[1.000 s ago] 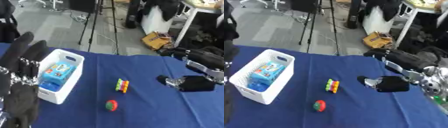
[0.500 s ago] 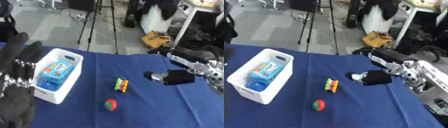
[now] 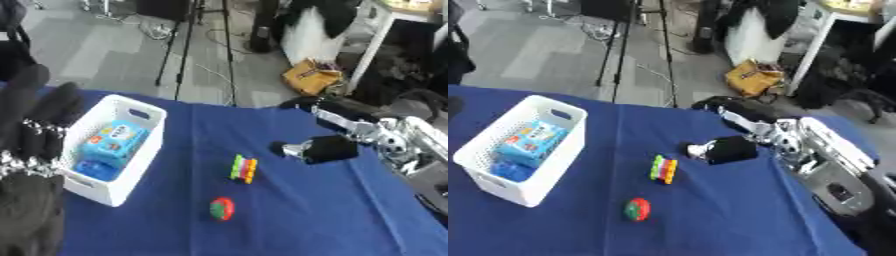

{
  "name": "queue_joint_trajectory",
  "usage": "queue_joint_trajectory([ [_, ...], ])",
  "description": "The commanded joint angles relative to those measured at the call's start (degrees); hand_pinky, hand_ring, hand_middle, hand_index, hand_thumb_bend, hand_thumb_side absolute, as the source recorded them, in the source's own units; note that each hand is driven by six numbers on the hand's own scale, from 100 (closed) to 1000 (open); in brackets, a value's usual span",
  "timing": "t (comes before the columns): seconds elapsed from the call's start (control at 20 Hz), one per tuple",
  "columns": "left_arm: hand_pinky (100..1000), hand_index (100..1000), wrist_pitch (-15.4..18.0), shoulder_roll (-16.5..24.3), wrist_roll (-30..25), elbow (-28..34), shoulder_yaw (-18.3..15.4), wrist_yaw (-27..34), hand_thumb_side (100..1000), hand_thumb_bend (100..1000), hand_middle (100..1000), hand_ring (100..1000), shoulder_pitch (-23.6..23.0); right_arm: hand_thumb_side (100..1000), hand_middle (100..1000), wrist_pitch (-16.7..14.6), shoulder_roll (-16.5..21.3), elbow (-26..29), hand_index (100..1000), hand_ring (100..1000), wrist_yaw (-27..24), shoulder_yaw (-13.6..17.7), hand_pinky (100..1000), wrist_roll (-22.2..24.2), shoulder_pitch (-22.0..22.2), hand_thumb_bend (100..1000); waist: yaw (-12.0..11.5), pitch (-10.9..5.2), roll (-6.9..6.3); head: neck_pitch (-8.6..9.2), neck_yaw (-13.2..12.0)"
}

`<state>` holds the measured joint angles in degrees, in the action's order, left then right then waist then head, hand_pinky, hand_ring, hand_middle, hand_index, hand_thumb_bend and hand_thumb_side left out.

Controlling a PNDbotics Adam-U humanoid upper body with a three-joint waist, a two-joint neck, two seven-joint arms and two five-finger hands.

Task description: Pick up objects on the table and place them in the box.

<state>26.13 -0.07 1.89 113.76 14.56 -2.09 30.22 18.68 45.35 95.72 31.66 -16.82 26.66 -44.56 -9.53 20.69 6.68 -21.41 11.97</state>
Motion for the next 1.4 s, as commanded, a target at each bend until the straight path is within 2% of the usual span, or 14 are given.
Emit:
queue_joint_trajectory([
  [0.05,934,878,0.0,-0.7,-0.3,0.8,0.3,0.3,1000,100,897,890,0.9,718,952,-1.0,-1.0,-3.2,1000,1000,2.5,-0.3,1000,0.0,-2.1,519,0.1,-1.09,-0.5,0.93,0.7],
  [0.35,933,878,-0.1,-1.3,-0.5,0.8,0.3,0.3,1000,100,894,889,0.7,712,949,-1.8,-3.9,-7.9,1000,1000,4.5,-0.9,1000,0.6,-4.4,521,0.6,-1.61,-1.09,1.34,1.1],
  [0.4,933,878,-0.1,-1.4,-0.5,0.8,0.4,0.3,1000,100,894,891,0.6,671,951,-1.8,-4.3,-8.7,1000,1000,4.8,-1.0,1000,0.6,-4.8,526,0.7,-1.7,-1.19,1.42,1.1],
  [0.45,933,879,-0.1,-1.5,-0.5,0.8,0.4,0.3,1000,100,893,892,0.6,710,951,-1.8,-4.8,-9.6,1000,1000,5.4,-1.1,1000,0.5,-5.1,522,0.7,-1.81,-1.34,1.53,1.2],
  [0.7,933,879,-0.3,-1.8,-0.6,0.8,0.4,0.3,1000,100,893,895,0.5,706,956,-2.4,-6.4,-12.6,1000,1000,8.4,-1.8,1000,-0.4,-6.0,528,1.2,-1.98,-1.83,1.76,1.4],
  [1.4,933,877,-0.4,-2.1,-0.7,0.8,0.6,0.4,1000,100,893,898,0.4,700,958,-3.2,-9.2,-13.2,1000,1000,9.3,-3.4,1000,2.7,-6.6,556,1.5,-2.02,-2.2,1.33,2.1],
])
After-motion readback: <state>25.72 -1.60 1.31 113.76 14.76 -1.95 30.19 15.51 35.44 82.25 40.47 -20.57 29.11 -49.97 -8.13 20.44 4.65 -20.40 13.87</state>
